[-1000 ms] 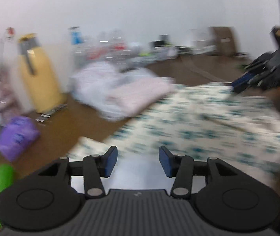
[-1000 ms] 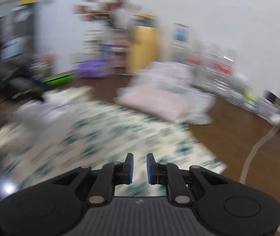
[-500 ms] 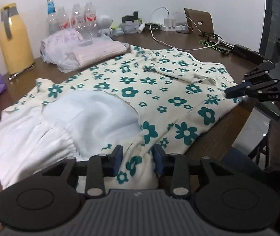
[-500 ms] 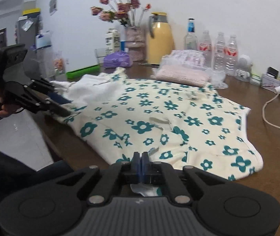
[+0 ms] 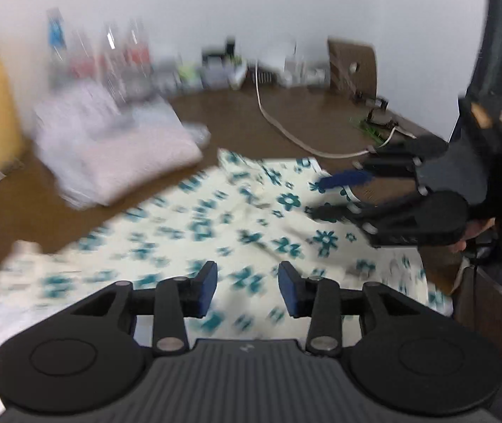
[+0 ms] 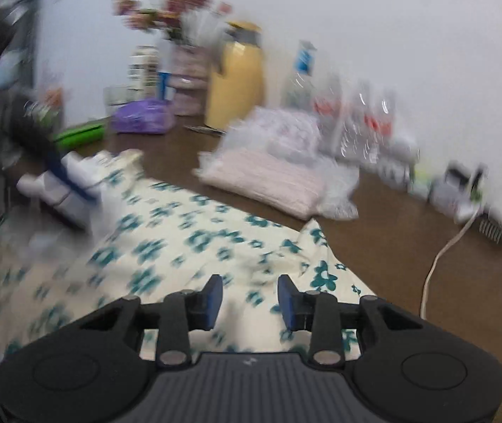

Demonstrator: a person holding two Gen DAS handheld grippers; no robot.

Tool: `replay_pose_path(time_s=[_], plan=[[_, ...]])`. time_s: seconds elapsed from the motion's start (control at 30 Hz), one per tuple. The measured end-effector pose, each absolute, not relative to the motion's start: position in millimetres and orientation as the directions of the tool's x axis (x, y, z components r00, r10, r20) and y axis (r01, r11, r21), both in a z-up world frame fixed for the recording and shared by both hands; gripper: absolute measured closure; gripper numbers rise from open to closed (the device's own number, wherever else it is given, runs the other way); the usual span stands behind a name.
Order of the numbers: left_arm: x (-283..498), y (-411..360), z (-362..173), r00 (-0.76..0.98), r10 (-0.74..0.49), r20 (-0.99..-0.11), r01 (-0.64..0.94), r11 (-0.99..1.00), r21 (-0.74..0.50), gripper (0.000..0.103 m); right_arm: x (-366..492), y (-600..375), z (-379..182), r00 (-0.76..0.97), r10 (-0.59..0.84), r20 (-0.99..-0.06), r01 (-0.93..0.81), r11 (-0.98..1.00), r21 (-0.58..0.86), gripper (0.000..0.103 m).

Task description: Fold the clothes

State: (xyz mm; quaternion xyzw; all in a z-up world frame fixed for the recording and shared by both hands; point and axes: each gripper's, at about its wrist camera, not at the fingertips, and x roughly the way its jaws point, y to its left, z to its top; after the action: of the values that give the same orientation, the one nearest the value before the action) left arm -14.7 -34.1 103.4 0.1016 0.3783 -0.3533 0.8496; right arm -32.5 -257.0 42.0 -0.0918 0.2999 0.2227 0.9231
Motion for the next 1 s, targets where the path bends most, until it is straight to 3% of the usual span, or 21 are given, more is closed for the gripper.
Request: replay_pose_path(time_s=[0.13, 0.2, 0.37, 0.43, 0.6, 0.77, 0.83, 0.9, 1.0], plan=[[17.8, -70.4, 73.6, 0.384, -0.520, -0.763, 0.622, 0.756, -0.202, 0.064, 18.3, -261.2, 33.1, 0.634, 0.442, -0.635, -0.466, 0.873, 0.143, 0.085], [20.4, -72.4, 68.1, 0.387, -0.541, -0.747, 0.601, 0.762, -0.241, 0.064, 33.9, -258.1, 21.0, 0.603, 0.449, -0.659, -0.444, 0.876, 0.191, 0.086], [22.3, -77.8, 62.3, 0.436, -0.532, -0.726, 0.533, 0.803, -0.268, 0.066, 22.7, -251.0, 3.3, 0.624, 0.395, -0.674, -0.454, 0.886, 0.099, 0.095], [19.1, -81.6, 59.9, 0.454, -0.530, -0.716, 0.536, 0.805, -0.256, 0.085, 16.6, -251.3, 4.9, 0.639, 0.372, -0.673, -0.448, 0.891, 0.067, 0.096], [17.3, -89.0, 54.5, 0.491, -0.521, -0.698, 0.547, 0.808, -0.218, 0.098, 9.7, -252.8, 11.5, 0.662, 0.339, -0.668, -0.444, 0.896, 0.014, 0.095], [20.6, -83.2, 57.6, 0.484, -0.537, -0.691, 0.548, 0.802, -0.238, 0.097, 2.2, -257.8, 26.4, 0.683, 0.398, -0.613, -0.481, 0.876, 0.033, 0.095], [23.4, -83.1, 56.4, 0.495, -0.529, -0.689, 0.529, 0.813, -0.243, 0.084, 4.3, -254.8, 25.4, 0.661, 0.438, -0.609, -0.507, 0.859, 0.067, 0.095], [25.8, -84.2, 53.9, 0.493, -0.532, -0.689, 0.525, 0.813, -0.252, 0.080, 12.4, -250.6, 16.6, 0.633, 0.436, -0.640, -0.504, 0.859, 0.087, 0.096], [27.2, -83.7, 50.1, 0.487, -0.550, -0.678, 0.529, 0.804, -0.272, 0.101, 16.4, -255.1, 7.4, 0.624, 0.408, -0.666, -0.465, 0.879, 0.103, 0.096]])
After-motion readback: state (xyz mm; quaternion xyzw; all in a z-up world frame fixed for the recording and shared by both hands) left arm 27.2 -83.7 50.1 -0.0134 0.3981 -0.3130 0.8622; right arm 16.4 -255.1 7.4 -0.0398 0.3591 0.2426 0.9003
